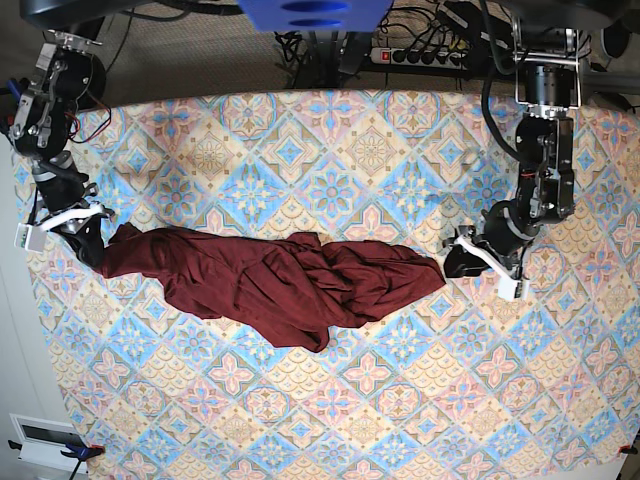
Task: Layout the t-shirt on the table in an organized manner, then fold the t-shirt properly
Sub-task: 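Pull the shirt end with the left gripper away from the right gripper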
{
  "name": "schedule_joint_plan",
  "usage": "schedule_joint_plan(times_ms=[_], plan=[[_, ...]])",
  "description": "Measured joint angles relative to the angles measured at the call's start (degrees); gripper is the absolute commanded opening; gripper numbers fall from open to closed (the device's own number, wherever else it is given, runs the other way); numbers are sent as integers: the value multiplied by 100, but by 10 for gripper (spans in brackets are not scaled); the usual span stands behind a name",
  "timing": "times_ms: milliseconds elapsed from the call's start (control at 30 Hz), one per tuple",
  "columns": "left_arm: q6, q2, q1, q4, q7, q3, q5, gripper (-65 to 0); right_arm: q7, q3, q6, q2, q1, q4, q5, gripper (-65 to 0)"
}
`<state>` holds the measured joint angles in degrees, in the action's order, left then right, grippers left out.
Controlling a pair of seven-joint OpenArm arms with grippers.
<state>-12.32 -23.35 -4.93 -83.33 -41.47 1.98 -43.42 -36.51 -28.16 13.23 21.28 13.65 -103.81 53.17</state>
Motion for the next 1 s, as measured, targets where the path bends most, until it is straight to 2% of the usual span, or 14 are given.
schedule_joint_plan(times_ms=[133, 267, 367, 500, 567, 667, 800, 900, 1000], plan=[[17, 256, -315, 529, 4, -393, 24, -425, 2, 2, 4, 2, 0, -15, 20, -650], [28, 431, -527, 1141, 44, -411, 15, -425, 2, 2, 7, 2, -2, -15, 24, -650], [55, 538, -678, 1473, 59, -389, 166, -425, 2, 0, 7, 0, -13, -17, 22, -650], [13, 874, -986, 1821, 118, -391, 575, -436, 0, -2, 4, 2, -15, -15, 17, -650], [-22, 1025, -1134, 2024, 138, -393, 673, -492, 2, 0, 4, 2, -17, -4, 20, -650], [-15, 1130, -1285, 2159, 92, -382, 883, -650, 0, -2, 4, 2, -15, -2, 20, -650], [-20, 1051, -1488, 2186, 87, -387, 962, -650, 4, -2, 7, 0, -15, 0, 22, -650], [-70, 612, -1733, 2181, 111, -334, 898, -650, 4, -2, 7, 2, -17, 4, 20, -650], [-59, 278, -1832, 2170, 125, 146, 909, -650, -2, -4, 4, 0, -15, 4, 17, -650]])
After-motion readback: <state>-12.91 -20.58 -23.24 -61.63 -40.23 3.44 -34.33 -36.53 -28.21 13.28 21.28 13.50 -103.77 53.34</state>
